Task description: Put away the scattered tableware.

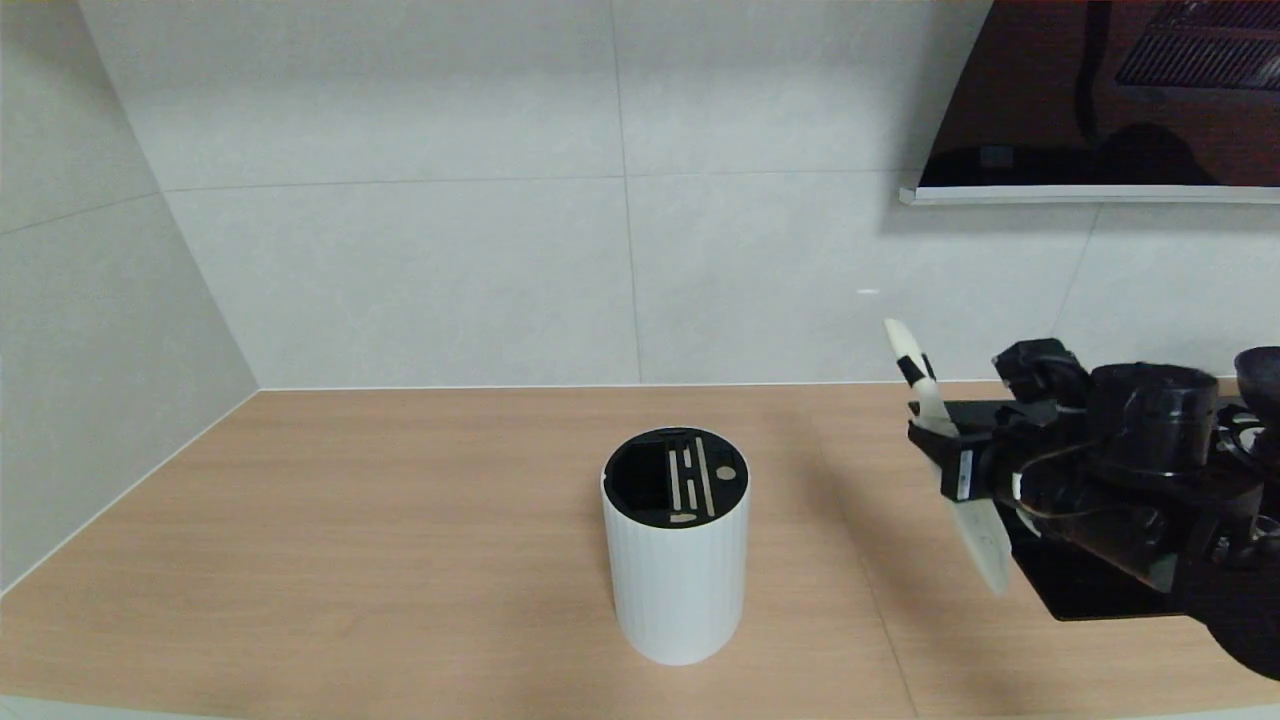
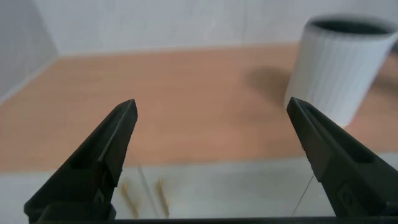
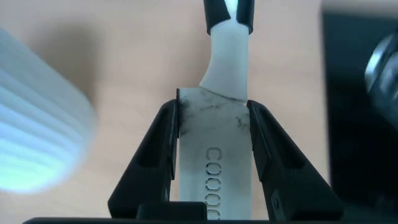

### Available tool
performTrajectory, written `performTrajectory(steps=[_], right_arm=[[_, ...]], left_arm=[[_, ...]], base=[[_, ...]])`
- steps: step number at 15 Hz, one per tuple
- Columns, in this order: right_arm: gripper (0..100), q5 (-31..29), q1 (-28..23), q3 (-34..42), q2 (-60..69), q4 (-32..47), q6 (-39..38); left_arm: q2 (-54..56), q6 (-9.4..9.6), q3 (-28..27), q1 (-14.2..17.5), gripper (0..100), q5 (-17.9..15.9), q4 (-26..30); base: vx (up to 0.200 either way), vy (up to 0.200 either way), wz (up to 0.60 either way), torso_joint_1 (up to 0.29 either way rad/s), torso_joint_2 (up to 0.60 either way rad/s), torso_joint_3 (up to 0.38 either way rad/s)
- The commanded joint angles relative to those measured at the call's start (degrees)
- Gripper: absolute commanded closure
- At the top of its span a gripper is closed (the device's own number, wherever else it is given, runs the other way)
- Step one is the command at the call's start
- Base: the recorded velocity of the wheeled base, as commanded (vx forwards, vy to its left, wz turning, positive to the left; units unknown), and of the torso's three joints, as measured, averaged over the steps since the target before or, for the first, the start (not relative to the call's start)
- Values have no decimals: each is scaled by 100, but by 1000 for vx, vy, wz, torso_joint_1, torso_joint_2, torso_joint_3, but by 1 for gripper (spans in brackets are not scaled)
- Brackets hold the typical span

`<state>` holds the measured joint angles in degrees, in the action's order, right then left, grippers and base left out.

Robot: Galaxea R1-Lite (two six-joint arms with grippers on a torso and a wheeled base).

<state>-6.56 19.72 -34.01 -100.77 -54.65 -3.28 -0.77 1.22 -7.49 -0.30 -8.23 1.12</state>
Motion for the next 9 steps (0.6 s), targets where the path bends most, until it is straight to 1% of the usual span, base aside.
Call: performTrajectory(steps=[1, 2, 3, 4, 5, 6, 7, 8, 9], right_arm=[[100, 14, 198, -853, 462, 350, 47], [100, 14, 409, -1143, 514, 605, 47], [100, 14, 409, -1143, 514, 605, 47], [100, 5, 989, -1248, 629, 693, 20], [100, -3, 1271, -1187, 699, 701, -6], [100, -30, 1482, -1108, 716, 693, 3], [100, -47, 1745, -949, 804, 693, 3], [100, -38, 1833, -862, 848, 719, 3], [100, -30, 1877, -862, 857, 745, 3]], left_arm=[[-1136, -34, -1677, -128, 0, -1269, 758], [-1813, -25, -2240, -128, 0, -1867, 899], [-1813, -25, -2240, -128, 0, -1867, 899], [-3281, -16, -3013, -145, 0, -3097, 881], [-3966, 1, -3189, -216, 0, -3563, 740], [-4502, 1, -3259, -409, 0, -3686, 486], [-5161, -60, -3259, -831, 0, -3668, 20], [-5575, -157, -3224, -1059, 0, -3642, -226], [-5882, -324, -3207, -1235, 0, -3633, -297]], base=[[0, 0, 0, 0, 0, 0], [0, 0, 0, 0, 0, 0], [0, 0, 0, 0, 0, 0], [0, 0, 0, 0, 0, 0], [0, 0, 0, 0, 0, 0], [0, 0, 0, 0, 0, 0], [0, 0, 0, 0, 0, 0], [0, 0, 0, 0, 0, 0], [0, 0, 0, 0, 0, 0]])
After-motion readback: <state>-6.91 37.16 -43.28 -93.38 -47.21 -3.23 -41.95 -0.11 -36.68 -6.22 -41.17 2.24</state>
